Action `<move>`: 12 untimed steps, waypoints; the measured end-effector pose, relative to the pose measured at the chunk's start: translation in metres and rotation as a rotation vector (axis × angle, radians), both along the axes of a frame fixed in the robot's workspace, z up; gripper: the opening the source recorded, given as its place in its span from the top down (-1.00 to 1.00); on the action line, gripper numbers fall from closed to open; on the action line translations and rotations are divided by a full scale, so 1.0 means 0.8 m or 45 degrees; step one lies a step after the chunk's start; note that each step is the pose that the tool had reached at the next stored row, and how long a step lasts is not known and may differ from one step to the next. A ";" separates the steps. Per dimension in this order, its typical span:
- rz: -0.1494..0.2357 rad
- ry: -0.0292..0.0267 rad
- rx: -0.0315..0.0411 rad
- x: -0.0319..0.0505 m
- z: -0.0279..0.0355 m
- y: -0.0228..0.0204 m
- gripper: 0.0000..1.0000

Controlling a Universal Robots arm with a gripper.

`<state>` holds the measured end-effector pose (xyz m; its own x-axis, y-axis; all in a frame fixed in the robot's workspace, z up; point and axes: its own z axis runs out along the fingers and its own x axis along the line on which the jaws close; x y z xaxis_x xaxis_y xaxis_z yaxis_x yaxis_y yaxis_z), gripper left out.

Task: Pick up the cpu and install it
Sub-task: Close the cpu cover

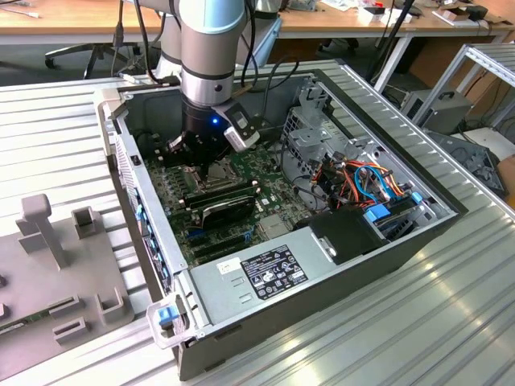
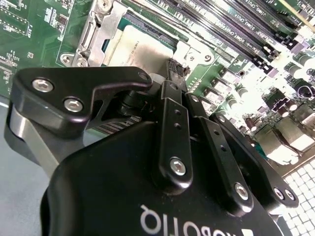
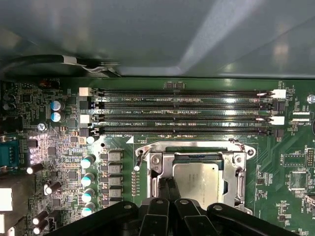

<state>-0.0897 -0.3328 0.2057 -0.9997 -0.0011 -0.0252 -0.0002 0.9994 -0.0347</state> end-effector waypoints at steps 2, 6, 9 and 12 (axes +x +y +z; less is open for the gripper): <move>0.000 0.0003 -0.0010 0.000 0.0049 -0.0001 0.79; 0.000 0.0009 -0.0015 0.000 0.0058 -0.0002 0.79; 0.000 0.0008 -0.0013 0.001 0.0089 -0.0002 0.79; 0.000 0.0008 -0.0012 0.001 0.0131 -0.0002 0.79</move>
